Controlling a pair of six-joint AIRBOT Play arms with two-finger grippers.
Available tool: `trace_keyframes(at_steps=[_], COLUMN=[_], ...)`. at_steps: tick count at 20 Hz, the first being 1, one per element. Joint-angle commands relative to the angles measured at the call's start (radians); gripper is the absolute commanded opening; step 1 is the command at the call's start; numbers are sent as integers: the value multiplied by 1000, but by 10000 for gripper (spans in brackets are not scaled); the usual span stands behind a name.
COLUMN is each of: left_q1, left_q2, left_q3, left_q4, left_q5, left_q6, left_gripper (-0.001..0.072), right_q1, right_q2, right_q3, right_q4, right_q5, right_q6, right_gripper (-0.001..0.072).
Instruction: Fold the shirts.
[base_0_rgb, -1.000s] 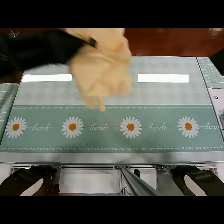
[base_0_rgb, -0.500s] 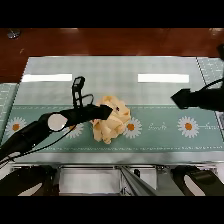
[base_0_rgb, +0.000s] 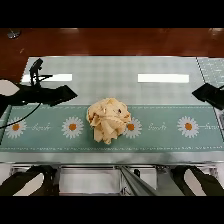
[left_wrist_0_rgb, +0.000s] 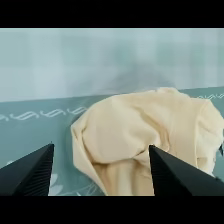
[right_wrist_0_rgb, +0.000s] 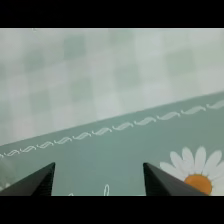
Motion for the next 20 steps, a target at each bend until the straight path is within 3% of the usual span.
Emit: trace_keyframes(at_steps=[1, 3, 5, 9, 12, 14, 20], left_q1=[91, 12, -92, -248, -260, -241, -156], left_q2=[-60, -150, -247, -425, -513, -544, -553], left_q3=[-44, -66, -55, 34, 140, 217, 369], left_q4=[-252, -401, -468, -467, -463, -438, -428], left_q5=[-176, -178, -135, -118, -138, -157, -191], left_q6=[161, 259, 294, 284, 254, 258, 250], left_gripper=[700, 701, 701, 701, 670, 49, 35], right_q1=[-76, 43, 165, 359, 459, 533, 742], right_q2=[-7, -8, -8, -15, -63, -119, -257], right_q3=[-182, -300, -356, -361, -361, -361, -360], right_q4=[187, 198, 194, 198, 208, 238, 404], right_q5=[0, -34, -75, -155, -179, -194, -309], right_q6=[-76, -86, -55, 26, 56, 56, 46], right_gripper=[621, 621, 622, 621, 622, 621, 621])
